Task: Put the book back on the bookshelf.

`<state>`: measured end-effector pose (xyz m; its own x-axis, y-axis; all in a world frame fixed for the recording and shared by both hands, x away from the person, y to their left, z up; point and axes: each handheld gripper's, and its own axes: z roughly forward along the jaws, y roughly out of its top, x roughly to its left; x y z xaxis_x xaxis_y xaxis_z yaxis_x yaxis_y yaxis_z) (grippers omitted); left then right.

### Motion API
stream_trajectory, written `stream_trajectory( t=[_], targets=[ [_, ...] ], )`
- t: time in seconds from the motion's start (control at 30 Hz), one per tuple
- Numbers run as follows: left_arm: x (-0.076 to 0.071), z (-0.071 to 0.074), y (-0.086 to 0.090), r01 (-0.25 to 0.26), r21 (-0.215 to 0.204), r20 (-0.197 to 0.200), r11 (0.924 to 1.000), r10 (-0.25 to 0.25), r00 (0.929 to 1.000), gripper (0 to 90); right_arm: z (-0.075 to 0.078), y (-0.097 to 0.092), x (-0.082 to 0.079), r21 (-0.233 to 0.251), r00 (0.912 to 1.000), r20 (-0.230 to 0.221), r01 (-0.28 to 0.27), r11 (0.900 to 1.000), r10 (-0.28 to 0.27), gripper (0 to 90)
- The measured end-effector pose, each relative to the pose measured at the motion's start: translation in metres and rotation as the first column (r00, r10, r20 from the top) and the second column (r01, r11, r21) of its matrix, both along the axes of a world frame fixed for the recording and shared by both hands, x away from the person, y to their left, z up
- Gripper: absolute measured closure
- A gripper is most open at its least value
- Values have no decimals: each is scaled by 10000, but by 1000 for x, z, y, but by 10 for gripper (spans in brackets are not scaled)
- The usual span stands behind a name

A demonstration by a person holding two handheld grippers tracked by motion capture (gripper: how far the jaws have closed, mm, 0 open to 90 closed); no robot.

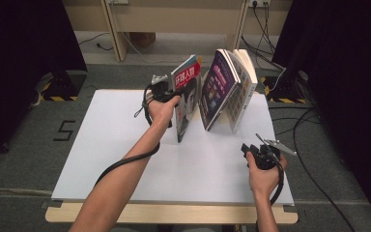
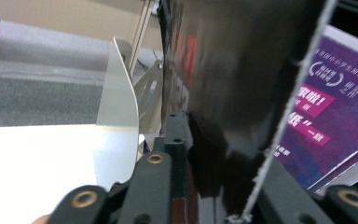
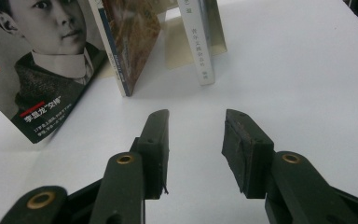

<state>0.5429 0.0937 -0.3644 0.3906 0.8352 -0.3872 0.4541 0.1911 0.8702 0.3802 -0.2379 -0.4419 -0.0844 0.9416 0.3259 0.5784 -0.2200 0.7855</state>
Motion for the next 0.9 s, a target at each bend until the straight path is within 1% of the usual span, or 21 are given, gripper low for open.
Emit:
stream_trajectory(
  t=[0.07,0.13,0.17,0.23,0.3,0.33,0.37,0.4,0.43,0.5,0.53,0.57,0.6,0.67,0.7,0.73,0.77,0.8,0.83,0.87,0.9],
  targets=[
    [0,2,0,55,231,-93,9997,-53,9999,845,0,-1,0,-45,10000,-4,-37,10000,37,612],
    [0,4,0,183,222,-165,9996,-179,9997,856,-1,-1,0,-22,10000,-49,11,10000,-11,612],
    [-2,6,-1,222,186,-99,9996,-220,9997,859,-1,-1,0,-34,10000,-48,3,10000,-4,612],
    [-4,10,-1,219,164,168,9996,-222,9996,861,-1,-1,0,-41,10000,-47,-13,10000,12,612],
    [-8,18,0,188,86,573,9998,-192,9982,863,-1,-1,0,-28,10000,-66,-2,10000,2,612],
    [-9,23,-1,212,39,836,9998,-215,9963,864,-1,-1,0,29,10000,-91,23,10000,-23,612],
    [-11,28,-1,226,-17,1124,9997,-223,9934,864,-1,-1,0,32,10000,-83,12,10000,-12,612],
    [-13,33,-1,177,-42,1484,9998,-169,9888,864,-1,-1,0,30,9999,-99,33,10000,-33,612],
    [-14,38,-1,131,11,1891,9999,-131,9819,864,-2,-1,0,32,9999,-110,39,10000,-38,612],
    [-15,45,-1,32,45,2638,10000,-43,9646,863,-2,-1,0,26,9999,-113,37,10000,-36,612],
    [-14,45,0,-19,-101,2730,9999,46,9620,863,-2,-1,0,25,9999,-109,33,10000,-33,612],
    [-13,44,1,-110,-158,2786,9998,150,9603,863,-2,-1,0,18,10000,-92,36,10000,-36,612],
    [-12,42,1,-186,-116,2811,9998,211,9595,862,-1,-1,0,14,9999,-107,33,10000,-33,612],
    [-10,34,2,-396,241,2785,9989,313,9599,862,-2,-1,0,14,10000,-34,19,10000,-19,612],
    [-9,27,3,-499,386,2704,9980,376,9620,862,-1,-2,-1,25,10000,-66,38,10000,-37,612],
    [-8,23,3,-571,426,2613,9975,440,9643,862,-1,-2,-1,64,10000,-68,63,10000,-62,612],
    [-7,15,4,-673,493,2469,9965,532,9676,861,-1,-2,-1,34,10000,-78,61,10000,-60,612],
    [-7,11,5,-777,492,2536,9958,628,9653,861,-1,-3,-1,35,10000,-77,53,10000,-53,612],
    [-7,8,6,-847,614,2580,9945,661,9639,860,-1,-3,-1,53,10000,-82,57,10000,-56,612],
    [-6,5,7,-765,477,2502,9959,623,9662,860,-1,-3,-1,40,10000,-70,53,10000,-53,612],
    [-6,4,7,-782,493,2455,9957,638,9673,859,-1,-3,0,11,10000,-52,59,10000,-59,612]
  ],
)
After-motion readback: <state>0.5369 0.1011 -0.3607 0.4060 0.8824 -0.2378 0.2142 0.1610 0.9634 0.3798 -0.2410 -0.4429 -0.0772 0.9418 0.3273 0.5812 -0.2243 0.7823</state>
